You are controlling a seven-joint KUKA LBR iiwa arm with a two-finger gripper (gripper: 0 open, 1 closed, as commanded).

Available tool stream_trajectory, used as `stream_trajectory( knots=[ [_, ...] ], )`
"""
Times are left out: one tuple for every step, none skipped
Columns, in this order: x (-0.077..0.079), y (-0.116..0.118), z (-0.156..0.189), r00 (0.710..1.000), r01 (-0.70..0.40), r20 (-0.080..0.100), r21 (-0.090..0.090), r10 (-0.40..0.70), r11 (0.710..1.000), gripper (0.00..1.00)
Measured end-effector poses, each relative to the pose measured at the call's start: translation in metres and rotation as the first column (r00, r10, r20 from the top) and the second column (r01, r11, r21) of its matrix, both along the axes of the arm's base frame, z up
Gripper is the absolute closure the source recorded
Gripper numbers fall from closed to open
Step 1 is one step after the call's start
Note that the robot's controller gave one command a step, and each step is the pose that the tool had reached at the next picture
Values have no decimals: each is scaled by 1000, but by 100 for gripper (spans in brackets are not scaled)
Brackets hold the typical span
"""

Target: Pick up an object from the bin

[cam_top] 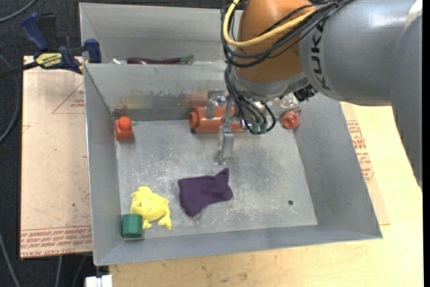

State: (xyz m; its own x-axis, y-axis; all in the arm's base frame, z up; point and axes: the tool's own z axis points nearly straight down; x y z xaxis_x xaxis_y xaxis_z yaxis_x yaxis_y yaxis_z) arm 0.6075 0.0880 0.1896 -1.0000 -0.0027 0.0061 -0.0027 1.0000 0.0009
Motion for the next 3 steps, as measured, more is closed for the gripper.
stream_trajectory(
  knots=[
    [1,0,5,1000,1,8,1,-1,1000,0],
    [-25,-16,-35,999,-49,13,1,49,999,0],
    [-77,-30,-77,996,-89,9,0,89,996,0]
  ],
)
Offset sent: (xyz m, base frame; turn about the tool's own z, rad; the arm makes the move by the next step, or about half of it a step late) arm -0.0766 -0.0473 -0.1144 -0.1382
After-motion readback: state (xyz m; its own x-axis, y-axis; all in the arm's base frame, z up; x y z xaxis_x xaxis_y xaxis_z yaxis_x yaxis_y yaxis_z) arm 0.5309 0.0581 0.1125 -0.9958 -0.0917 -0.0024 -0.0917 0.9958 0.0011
